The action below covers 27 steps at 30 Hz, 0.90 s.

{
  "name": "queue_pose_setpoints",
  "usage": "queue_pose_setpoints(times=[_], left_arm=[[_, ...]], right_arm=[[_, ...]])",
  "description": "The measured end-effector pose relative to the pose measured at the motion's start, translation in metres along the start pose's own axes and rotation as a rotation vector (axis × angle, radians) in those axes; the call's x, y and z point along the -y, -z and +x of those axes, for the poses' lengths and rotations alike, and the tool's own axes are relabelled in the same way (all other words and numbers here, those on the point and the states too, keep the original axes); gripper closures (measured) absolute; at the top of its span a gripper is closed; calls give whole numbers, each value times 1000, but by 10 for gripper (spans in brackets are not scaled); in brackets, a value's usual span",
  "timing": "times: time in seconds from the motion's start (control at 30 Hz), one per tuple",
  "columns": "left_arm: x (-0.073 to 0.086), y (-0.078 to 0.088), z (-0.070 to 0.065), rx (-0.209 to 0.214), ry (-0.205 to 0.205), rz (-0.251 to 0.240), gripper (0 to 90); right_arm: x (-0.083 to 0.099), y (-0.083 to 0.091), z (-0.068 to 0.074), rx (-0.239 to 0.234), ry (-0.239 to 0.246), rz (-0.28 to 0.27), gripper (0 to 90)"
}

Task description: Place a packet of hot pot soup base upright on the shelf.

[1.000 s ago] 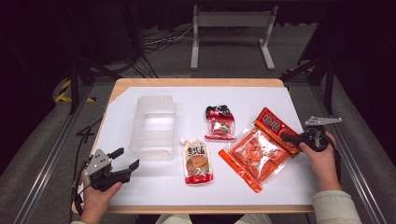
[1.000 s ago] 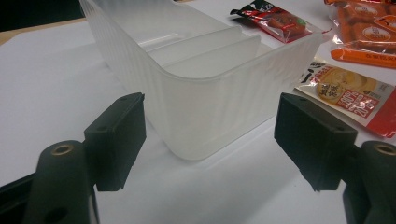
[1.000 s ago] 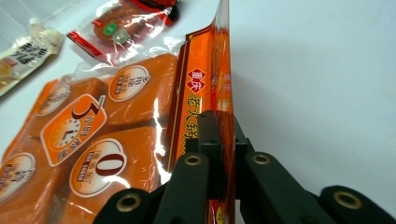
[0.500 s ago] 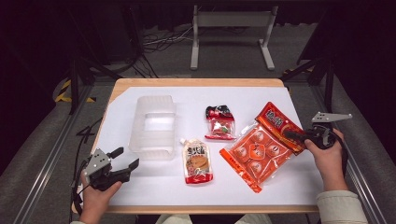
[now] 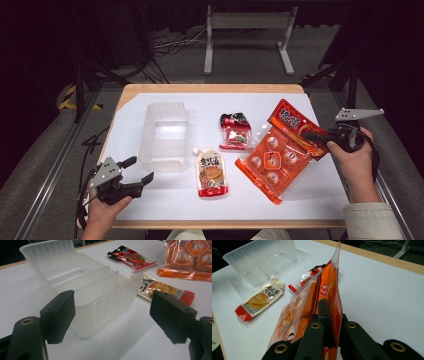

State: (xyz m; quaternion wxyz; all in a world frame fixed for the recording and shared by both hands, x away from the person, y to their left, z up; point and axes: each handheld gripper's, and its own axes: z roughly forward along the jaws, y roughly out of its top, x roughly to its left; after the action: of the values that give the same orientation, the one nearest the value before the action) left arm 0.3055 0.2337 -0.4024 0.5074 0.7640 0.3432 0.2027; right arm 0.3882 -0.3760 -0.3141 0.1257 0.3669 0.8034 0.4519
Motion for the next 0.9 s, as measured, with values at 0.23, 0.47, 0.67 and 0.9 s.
queue_pose_setpoints(times=[0.23, 0.47, 0.67, 0.9], left_arm=[[-8, 4, 1, 98, 43, -55, 236], [-16, 1, -4, 102, 3, -71, 287], [-20, -5, -9, 95, -30, -92, 301], [-23, -15, -13, 70, -33, -86, 338]], right_arm=[[-20, 7, 20, -33, 42, -16, 900], [-39, 13, 43, -38, 99, -27, 900], [-50, 17, 54, -45, 124, -30, 900], [-59, 18, 66, -37, 163, -16, 900]])
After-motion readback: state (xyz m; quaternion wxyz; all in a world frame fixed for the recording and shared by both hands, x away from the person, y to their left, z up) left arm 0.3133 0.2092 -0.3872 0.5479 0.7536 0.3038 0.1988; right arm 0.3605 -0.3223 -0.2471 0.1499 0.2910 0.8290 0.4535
